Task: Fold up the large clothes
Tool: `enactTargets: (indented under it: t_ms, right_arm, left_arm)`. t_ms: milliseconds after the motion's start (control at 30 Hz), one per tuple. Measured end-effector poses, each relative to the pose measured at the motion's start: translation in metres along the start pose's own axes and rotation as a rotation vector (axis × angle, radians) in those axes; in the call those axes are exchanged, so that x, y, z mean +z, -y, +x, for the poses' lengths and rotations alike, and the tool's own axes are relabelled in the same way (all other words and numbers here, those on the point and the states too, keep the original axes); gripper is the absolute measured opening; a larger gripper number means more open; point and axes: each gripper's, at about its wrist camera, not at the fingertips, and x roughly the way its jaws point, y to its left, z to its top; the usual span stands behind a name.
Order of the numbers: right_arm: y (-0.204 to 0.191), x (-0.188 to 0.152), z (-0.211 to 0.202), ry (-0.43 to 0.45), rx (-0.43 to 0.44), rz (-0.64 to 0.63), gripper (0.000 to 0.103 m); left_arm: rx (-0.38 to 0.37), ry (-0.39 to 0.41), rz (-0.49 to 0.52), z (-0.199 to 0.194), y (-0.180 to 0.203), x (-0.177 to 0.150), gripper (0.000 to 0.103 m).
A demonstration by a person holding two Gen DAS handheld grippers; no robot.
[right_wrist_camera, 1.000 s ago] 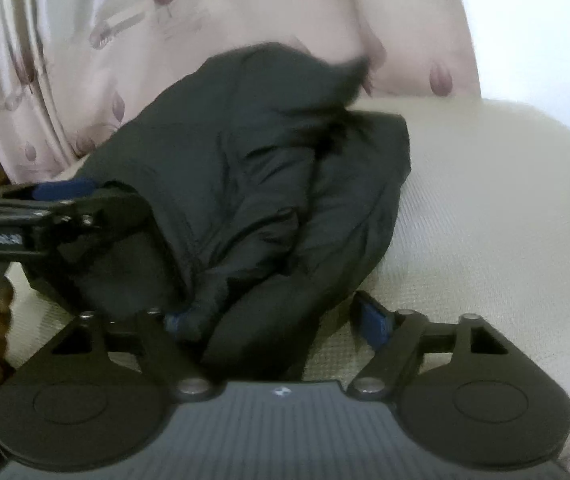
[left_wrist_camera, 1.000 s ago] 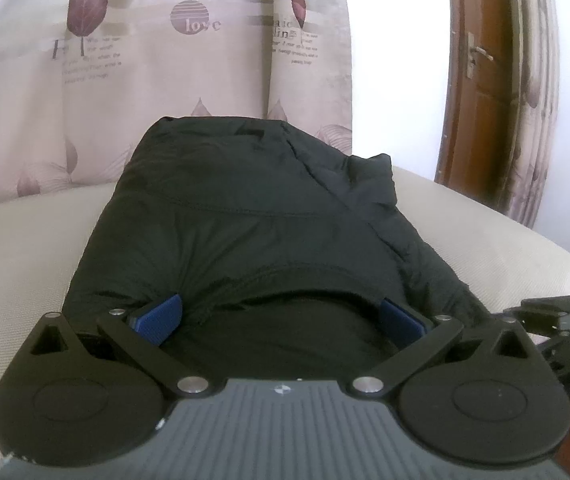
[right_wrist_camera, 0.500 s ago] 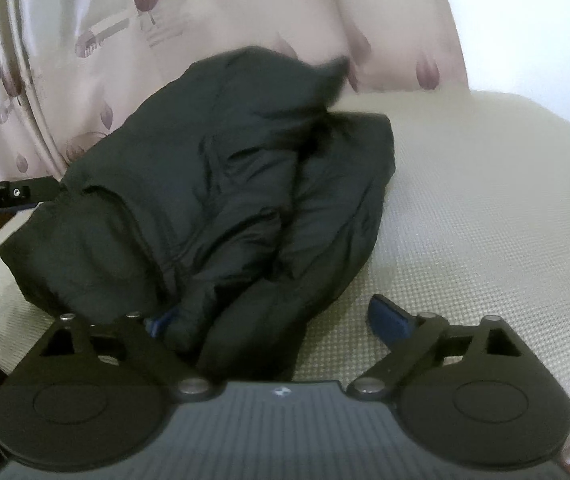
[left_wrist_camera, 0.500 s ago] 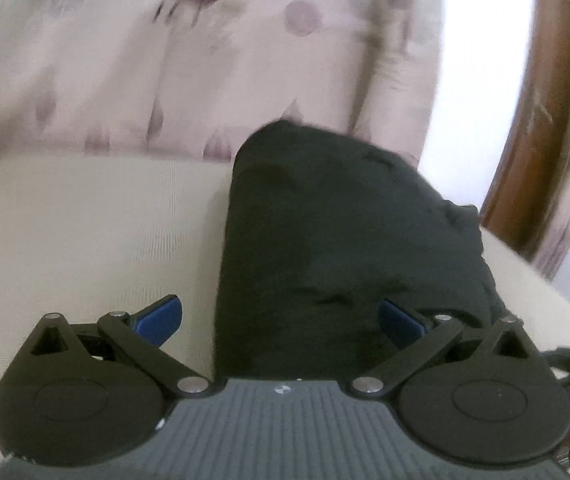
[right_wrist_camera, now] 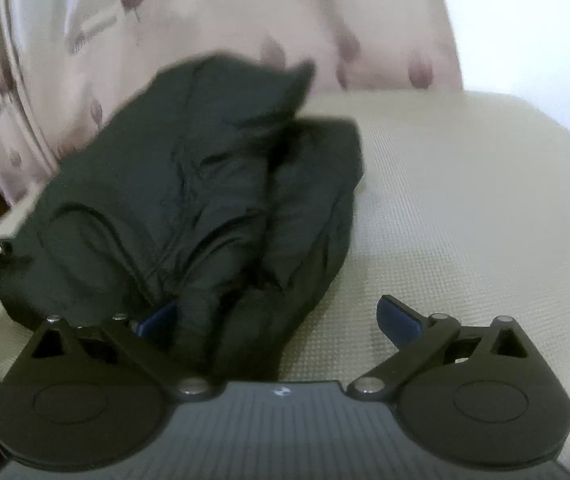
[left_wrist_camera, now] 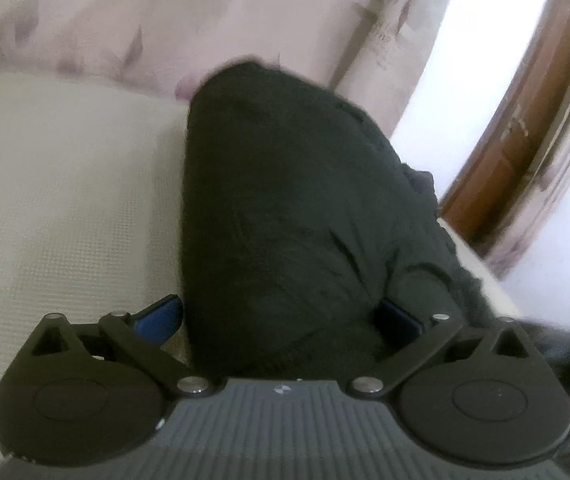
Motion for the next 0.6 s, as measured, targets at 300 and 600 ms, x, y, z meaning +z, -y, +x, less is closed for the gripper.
enactTargets:
  t_ms: [300, 600]
  right_arm:
    - [-0.006, 0.074, -0.054, 0.280, 0.122, 0.045, 0.103]
    - [-0.088, 0.170, 0.046, 0.219, 0.168, -0.182, 0.055]
  left_arm:
    - [-0.051, 0.137, 0.185, -0.022, 0.046, 0.030, 0.101]
    - [-0.095, 0.077, 0.237, 0.009, 0.054, 0.005, 0.091]
